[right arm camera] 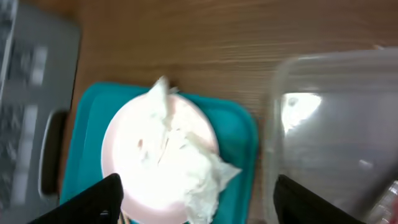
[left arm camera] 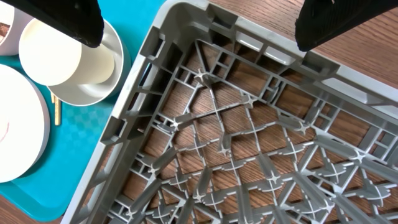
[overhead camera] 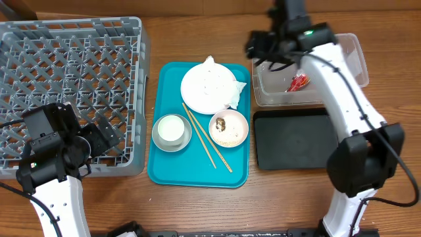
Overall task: Sort waste into correct bins and load items into the dishwasher
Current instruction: 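Move the right gripper back to the plate and grasp the white tissue, then carry the tissue with the right gripper into the clear bin and release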
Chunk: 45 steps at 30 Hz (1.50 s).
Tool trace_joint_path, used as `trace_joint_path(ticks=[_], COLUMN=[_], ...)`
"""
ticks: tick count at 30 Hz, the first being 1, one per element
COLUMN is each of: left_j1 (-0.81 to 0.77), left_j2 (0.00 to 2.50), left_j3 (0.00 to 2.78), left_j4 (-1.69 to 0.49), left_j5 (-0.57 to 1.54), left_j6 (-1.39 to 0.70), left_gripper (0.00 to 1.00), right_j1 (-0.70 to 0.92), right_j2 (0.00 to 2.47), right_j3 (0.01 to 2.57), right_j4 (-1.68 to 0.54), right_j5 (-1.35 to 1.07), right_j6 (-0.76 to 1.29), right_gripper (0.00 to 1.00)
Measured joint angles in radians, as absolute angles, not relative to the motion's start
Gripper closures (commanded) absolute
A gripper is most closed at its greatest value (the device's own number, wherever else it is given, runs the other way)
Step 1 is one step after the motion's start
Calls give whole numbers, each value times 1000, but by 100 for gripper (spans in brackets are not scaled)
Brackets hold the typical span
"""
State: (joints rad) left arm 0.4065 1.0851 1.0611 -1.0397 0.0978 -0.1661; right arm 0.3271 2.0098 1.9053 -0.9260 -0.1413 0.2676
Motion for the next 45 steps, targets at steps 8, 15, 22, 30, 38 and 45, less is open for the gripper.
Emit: trace_joint_path(ticks=[8,15,22,30,38,45], left_j1=[406,406,406,407,407,406], left_j2=[1085,1085,1085,1085,1085,1085], left_j3=[1061,1061,1061,1061,1061,1061], left_j4=[-1040,-1040,-1040,-1040,-1040,-1044], left_j5=[98,98,98,98,98,98], left_j6=[-166,-166,-166,-166,-166,-166], left_gripper=[0,0,0,0,0,0], right_j1=[486,493,494,506,506,507], right_j2=[2125,2269,2320,2330,2331,2331], right_j3=[1905,1905,1905,1905,1905,1902], right_j4=[-902,-871,-868,-909,-958,-978], right_j5=[-73,-49,-45,-46,-46,-45], right_j6=[152,133,128,130,134,134], right_gripper=[15,16,28,67,71,73])
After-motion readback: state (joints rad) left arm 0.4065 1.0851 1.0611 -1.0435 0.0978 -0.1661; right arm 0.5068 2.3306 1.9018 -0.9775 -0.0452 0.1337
